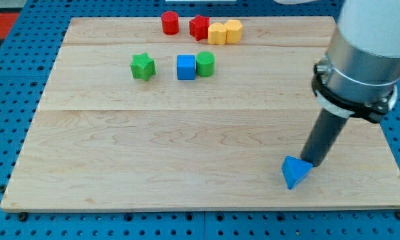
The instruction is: Place the green circle above the blue triangle
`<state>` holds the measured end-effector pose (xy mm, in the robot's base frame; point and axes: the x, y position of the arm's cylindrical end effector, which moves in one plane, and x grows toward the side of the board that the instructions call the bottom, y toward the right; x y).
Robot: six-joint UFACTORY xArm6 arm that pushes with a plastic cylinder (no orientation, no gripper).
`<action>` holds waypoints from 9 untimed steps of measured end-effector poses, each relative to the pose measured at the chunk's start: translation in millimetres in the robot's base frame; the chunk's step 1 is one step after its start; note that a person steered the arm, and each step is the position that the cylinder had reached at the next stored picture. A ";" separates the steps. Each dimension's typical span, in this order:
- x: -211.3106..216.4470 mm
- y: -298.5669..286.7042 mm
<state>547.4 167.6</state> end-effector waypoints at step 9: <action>-190.2 -236.7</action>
<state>357.1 -69.2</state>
